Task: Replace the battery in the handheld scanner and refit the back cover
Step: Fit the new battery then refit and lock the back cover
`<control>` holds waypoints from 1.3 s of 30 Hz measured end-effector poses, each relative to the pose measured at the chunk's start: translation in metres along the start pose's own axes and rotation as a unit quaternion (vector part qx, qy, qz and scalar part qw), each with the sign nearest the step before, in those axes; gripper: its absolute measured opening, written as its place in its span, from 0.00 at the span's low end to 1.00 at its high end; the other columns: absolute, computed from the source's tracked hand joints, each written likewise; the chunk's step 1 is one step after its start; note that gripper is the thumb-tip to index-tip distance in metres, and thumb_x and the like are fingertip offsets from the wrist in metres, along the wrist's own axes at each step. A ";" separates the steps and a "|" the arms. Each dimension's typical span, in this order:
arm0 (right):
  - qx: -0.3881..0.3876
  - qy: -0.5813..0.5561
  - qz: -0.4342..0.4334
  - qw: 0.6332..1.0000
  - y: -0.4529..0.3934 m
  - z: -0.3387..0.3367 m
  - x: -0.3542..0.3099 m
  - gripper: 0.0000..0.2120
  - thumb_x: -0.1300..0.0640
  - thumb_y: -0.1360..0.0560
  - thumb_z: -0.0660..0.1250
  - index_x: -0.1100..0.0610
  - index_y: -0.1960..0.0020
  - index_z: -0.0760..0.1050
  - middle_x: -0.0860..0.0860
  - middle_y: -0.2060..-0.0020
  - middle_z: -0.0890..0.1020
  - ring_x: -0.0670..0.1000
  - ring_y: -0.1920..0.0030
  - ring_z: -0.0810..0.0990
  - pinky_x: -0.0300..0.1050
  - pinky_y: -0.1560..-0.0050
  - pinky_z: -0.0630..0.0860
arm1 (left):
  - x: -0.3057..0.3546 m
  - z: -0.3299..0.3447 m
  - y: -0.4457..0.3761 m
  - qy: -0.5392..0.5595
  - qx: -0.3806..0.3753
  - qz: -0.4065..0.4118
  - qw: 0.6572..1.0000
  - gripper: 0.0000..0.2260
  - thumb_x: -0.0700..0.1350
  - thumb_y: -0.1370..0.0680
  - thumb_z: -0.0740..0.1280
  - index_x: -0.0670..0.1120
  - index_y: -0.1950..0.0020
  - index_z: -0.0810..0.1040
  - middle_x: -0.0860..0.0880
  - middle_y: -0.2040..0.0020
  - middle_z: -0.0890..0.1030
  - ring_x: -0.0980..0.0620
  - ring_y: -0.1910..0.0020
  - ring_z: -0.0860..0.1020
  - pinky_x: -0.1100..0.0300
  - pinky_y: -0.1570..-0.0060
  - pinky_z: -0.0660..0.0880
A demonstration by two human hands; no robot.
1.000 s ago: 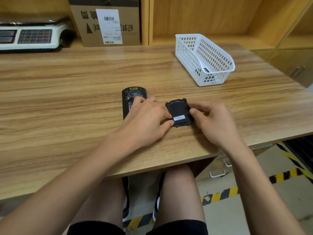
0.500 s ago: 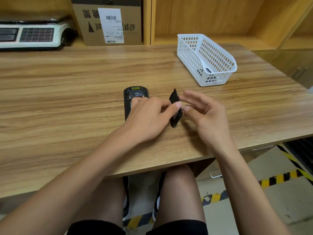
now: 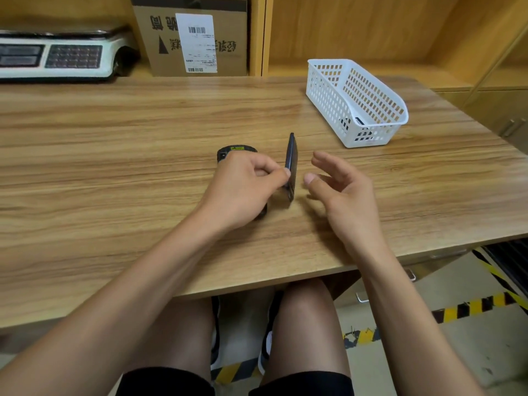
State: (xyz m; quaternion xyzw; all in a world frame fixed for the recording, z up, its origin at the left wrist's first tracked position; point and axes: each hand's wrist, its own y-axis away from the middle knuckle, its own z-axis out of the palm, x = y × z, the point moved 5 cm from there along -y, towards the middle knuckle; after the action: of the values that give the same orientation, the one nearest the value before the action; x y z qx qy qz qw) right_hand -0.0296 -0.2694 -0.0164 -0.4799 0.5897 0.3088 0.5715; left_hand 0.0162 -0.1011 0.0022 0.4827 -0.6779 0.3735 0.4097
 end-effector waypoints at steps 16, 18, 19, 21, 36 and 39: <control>-0.019 0.044 -0.029 0.998 -0.004 0.038 -0.026 0.18 0.61 0.27 0.74 0.54 0.38 0.81 0.47 0.57 0.86 0.51 0.54 0.86 0.51 0.45 0.81 | -0.023 -0.060 0.015 0.042 0.126 0.017 0.991 0.08 0.42 0.27 0.75 0.48 0.49 0.87 0.53 0.61 0.86 0.65 0.63 0.81 0.69 0.55 0.75; -0.025 0.062 -0.044 0.997 -0.003 0.045 -0.027 0.18 0.61 0.27 0.74 0.52 0.38 0.80 0.48 0.56 0.87 0.51 0.55 0.86 0.51 0.46 0.81 | -0.026 -0.063 0.018 0.011 0.140 0.021 0.990 0.09 0.43 0.27 0.75 0.48 0.47 0.87 0.54 0.60 0.86 0.67 0.63 0.80 0.71 0.57 0.74; -0.029 0.070 -0.048 0.996 -0.003 0.048 -0.027 0.19 0.61 0.27 0.74 0.51 0.38 0.80 0.48 0.56 0.87 0.51 0.55 0.86 0.51 0.47 0.81 | -0.029 -0.065 0.020 0.003 0.144 0.021 0.989 0.09 0.43 0.27 0.75 0.48 0.48 0.87 0.55 0.59 0.86 0.67 0.63 0.81 0.72 0.57 0.73; -0.039 0.093 -0.057 0.993 -0.004 0.054 -0.027 0.18 0.59 0.27 0.74 0.49 0.38 0.81 0.46 0.57 0.87 0.51 0.57 0.86 0.50 0.48 0.81 | -0.033 -0.069 0.022 0.001 0.149 0.020 0.989 0.08 0.42 0.27 0.75 0.48 0.49 0.88 0.56 0.57 0.87 0.66 0.62 0.81 0.71 0.57 0.74; -0.072 0.156 -0.077 0.982 -0.005 0.064 -0.025 0.16 0.59 0.27 0.73 0.48 0.41 0.82 0.42 0.60 0.86 0.45 0.57 0.85 0.52 0.47 0.80 | -0.049 -0.070 0.021 -0.043 0.153 -0.021 0.987 0.07 0.45 0.30 0.77 0.50 0.52 0.87 0.59 0.61 0.85 0.63 0.62 0.82 0.66 0.54 0.76; -0.079 0.157 -0.075 0.982 -0.005 0.065 -0.024 0.15 0.59 0.26 0.73 0.49 0.40 0.82 0.41 0.61 0.85 0.43 0.58 0.84 0.45 0.49 0.80 | -0.049 -0.071 0.022 -0.046 0.151 -0.024 0.987 0.08 0.46 0.30 0.77 0.50 0.52 0.88 0.58 0.60 0.86 0.62 0.60 0.83 0.65 0.53 0.77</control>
State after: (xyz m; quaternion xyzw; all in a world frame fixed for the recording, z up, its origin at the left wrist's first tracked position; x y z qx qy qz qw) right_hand -0.0037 -0.2071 -0.0028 -0.6084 0.6083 0.2316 0.4541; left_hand 0.0187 -0.0148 -0.0180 0.5722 -0.6198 0.4391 0.3092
